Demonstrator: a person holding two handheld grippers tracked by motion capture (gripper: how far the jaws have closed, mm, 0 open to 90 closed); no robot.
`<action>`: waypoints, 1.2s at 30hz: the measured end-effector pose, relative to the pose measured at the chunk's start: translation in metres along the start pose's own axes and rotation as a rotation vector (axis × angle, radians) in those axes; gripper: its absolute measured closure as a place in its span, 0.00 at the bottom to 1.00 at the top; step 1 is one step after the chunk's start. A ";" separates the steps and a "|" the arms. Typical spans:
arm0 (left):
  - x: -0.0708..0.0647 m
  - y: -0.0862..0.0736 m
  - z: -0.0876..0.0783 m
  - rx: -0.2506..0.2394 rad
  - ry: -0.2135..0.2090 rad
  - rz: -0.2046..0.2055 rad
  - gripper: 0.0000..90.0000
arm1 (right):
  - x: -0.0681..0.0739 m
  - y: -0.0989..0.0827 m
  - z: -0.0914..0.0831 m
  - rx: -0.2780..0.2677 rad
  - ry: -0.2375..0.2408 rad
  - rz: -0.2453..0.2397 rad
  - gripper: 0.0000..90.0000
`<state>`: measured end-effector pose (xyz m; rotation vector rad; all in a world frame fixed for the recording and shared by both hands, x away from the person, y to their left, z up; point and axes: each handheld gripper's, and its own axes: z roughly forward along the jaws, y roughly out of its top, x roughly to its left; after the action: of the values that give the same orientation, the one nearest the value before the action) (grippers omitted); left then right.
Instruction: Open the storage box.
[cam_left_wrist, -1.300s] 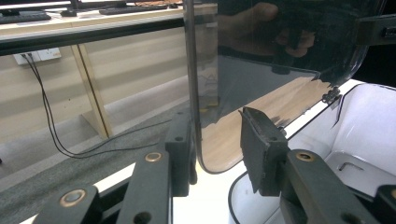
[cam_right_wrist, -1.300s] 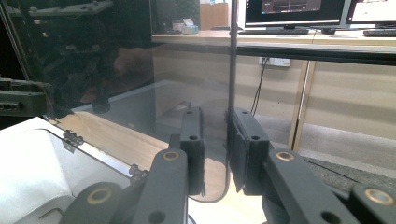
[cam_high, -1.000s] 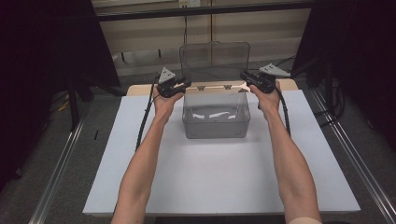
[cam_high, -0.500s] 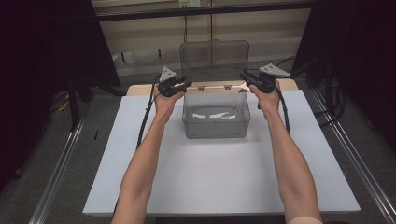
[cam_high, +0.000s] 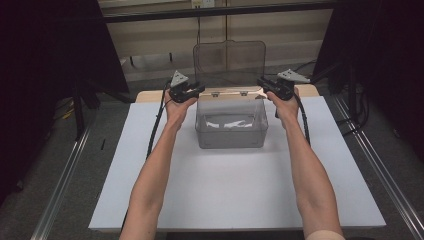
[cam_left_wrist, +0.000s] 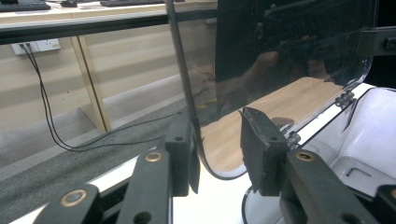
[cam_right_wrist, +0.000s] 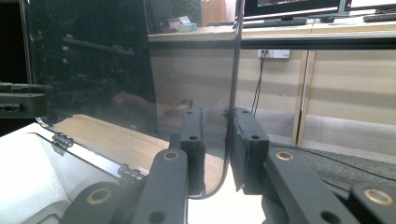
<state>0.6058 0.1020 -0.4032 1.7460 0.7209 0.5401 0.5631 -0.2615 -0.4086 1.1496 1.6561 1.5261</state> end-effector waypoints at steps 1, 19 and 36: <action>-0.001 0.000 0.001 -0.006 -0.004 -0.018 0.72 | 0.000 0.000 0.001 0.000 -0.003 0.001 0.84; -0.001 -0.006 0.008 0.015 0.007 -0.035 0.65 | 0.001 -0.006 0.007 0.013 -0.029 0.013 0.80; 0.000 -0.010 0.011 0.018 -0.008 -0.085 0.59 | -0.001 -0.012 0.011 0.023 -0.030 0.052 0.76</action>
<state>0.6114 0.0968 -0.4163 1.7250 0.7926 0.4692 0.5708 -0.2567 -0.4219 1.2308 1.6399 1.5180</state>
